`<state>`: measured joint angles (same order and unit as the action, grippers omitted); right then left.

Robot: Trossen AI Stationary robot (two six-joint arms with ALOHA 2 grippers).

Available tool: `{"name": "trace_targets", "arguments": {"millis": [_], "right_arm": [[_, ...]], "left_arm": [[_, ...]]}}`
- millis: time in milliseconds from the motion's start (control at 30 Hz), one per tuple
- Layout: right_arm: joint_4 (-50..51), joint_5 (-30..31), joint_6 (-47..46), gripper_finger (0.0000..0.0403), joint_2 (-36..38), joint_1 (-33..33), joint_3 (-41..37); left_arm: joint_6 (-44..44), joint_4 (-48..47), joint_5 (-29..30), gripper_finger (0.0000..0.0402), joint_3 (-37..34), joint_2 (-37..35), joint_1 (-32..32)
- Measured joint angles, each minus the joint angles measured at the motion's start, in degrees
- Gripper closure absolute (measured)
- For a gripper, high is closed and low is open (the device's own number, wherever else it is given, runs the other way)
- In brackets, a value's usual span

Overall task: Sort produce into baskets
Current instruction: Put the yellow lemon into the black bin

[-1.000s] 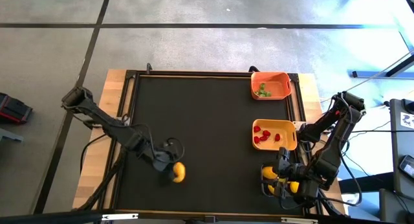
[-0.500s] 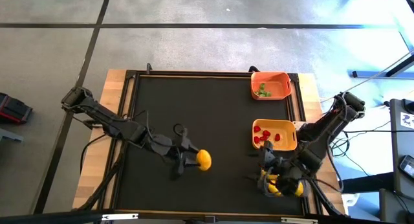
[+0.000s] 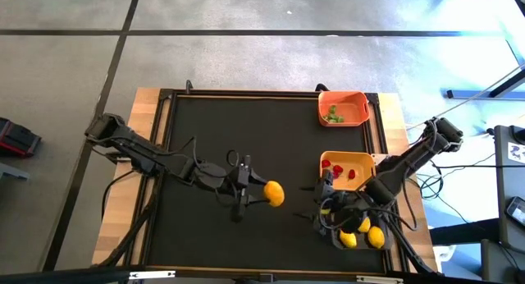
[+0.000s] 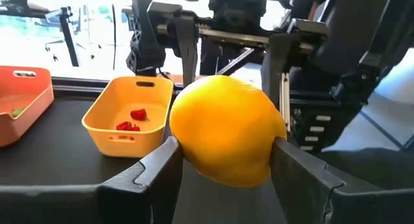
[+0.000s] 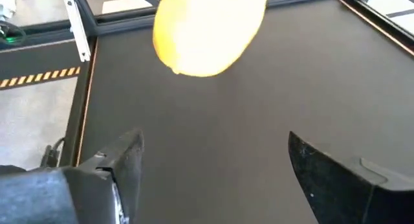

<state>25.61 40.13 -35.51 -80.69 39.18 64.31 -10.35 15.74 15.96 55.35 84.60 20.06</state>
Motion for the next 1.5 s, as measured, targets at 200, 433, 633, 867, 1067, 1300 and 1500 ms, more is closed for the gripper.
{"name": "trace_targets", "arguments": {"millis": [200, 433, 633, 867, 1067, 1300, 1500], "right_arm": [[-2.18, -2.13, 1.2, 0.0092, -2.75, -1.4, 0.0], [-3.51, -2.22, 1.49, 0.0093, -4.61, -1.86, 0.0], [-6.0, -2.19, 3.15, 0.0094, -5.5, -1.86, 0.0], [-7.35, -2.03, 4.71, 0.0094, -5.51, -3.01, 0.0], [-9.1, -2.26, 6.01, 0.0094, -5.51, -4.41, 0.0], [-9.47, -2.57, 5.64, 0.0104, -4.33, -4.37, 0.02], [-10.69, -3.7, 5.77, 0.0176, -4.33, -4.35, 0.02]], "left_arm": [[0.5, 5.32, -0.02, 0.0196, 0.09, 3.91, -0.68], [2.03, 12.59, -0.06, 0.0196, 0.09, 7.55, -0.68], [3.29, 17.04, -0.05, 0.0196, 0.09, 10.11, -0.68], [3.69, 18.16, -0.1, 0.0196, 0.04, 10.93, -0.68], [3.86, 17.86, -0.1, 0.0196, 0.04, 10.93, -0.68], [4.68, 17.47, -0.06, 0.0196, 0.02, 10.93, -0.66], [5.18, 17.45, -0.19, 0.0196, 0.02, 10.93, -0.66]]}}
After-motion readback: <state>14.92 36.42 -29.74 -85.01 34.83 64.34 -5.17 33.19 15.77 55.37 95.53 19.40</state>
